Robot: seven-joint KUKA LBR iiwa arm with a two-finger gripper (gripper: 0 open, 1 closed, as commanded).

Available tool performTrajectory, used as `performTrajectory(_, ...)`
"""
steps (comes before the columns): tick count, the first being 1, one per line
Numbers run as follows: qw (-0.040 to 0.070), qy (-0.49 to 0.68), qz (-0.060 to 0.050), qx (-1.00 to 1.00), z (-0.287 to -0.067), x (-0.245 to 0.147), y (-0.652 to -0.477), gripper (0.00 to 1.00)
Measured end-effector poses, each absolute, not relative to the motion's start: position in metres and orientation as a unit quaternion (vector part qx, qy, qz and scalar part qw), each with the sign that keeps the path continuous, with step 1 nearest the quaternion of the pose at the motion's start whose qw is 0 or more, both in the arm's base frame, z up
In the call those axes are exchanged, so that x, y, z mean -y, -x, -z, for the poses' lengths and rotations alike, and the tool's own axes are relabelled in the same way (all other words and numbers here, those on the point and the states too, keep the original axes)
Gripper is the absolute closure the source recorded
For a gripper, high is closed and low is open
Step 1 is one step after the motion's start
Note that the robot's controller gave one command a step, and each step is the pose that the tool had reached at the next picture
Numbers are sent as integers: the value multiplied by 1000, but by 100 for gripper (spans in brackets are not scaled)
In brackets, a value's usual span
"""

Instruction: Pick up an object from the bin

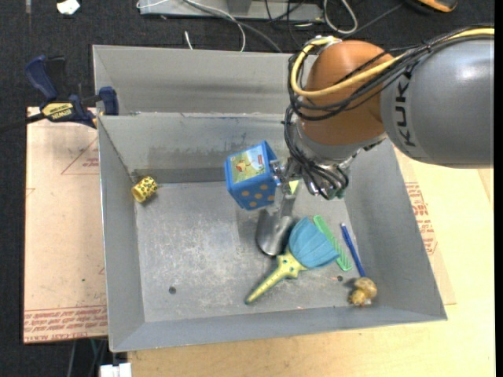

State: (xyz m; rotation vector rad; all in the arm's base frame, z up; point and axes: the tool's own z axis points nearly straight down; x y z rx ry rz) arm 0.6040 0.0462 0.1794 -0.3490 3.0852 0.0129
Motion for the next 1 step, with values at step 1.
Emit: performTrajectory(1,15,168,-4,-986,-228,-56,-601,100)
